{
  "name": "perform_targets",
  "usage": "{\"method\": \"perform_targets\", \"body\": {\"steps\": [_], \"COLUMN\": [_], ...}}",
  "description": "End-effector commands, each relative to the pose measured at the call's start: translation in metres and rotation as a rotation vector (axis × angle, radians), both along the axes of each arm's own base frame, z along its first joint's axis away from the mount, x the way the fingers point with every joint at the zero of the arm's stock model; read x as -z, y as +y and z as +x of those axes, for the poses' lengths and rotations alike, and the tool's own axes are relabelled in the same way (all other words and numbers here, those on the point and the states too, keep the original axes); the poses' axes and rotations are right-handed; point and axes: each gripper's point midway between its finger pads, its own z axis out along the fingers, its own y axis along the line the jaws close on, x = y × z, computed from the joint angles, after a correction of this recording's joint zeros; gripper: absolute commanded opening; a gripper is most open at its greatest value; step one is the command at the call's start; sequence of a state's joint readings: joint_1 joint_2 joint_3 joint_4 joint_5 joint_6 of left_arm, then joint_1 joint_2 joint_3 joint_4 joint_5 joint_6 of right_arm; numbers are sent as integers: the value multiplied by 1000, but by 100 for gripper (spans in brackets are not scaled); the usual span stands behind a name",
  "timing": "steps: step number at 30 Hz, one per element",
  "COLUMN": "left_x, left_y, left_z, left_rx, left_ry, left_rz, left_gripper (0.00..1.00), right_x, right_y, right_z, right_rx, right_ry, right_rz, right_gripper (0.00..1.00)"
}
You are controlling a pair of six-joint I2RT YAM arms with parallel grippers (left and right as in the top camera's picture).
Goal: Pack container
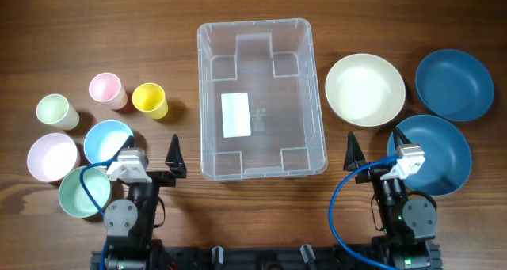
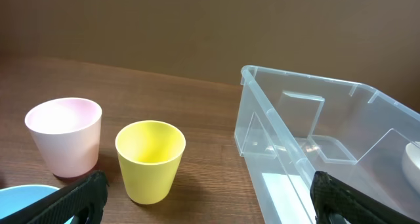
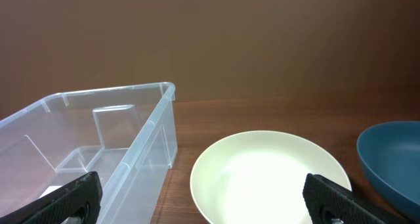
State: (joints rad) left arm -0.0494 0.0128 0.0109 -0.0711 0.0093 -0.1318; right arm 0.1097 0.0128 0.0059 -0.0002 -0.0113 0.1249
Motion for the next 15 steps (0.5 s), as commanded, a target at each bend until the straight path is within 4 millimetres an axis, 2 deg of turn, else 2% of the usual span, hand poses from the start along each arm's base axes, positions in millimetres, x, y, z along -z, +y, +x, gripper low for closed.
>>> {"method": "perform_targets", "body": {"steps": [1, 15], "left_x": [2, 2], "left_y": [-1, -2], "left_z": [0, 0], "left_rx": [13, 14], "left_ry": [1, 0], "left_rz": [18, 18], "left_gripper": [100, 100], "right_x": [-2, -2], "right_y": [3, 3], "right_z": [-1, -1], "right_rx": [-16, -16], "right_ry": [-11, -12], "right_rz": [-16, -16], "right_gripper": [100, 100]}}
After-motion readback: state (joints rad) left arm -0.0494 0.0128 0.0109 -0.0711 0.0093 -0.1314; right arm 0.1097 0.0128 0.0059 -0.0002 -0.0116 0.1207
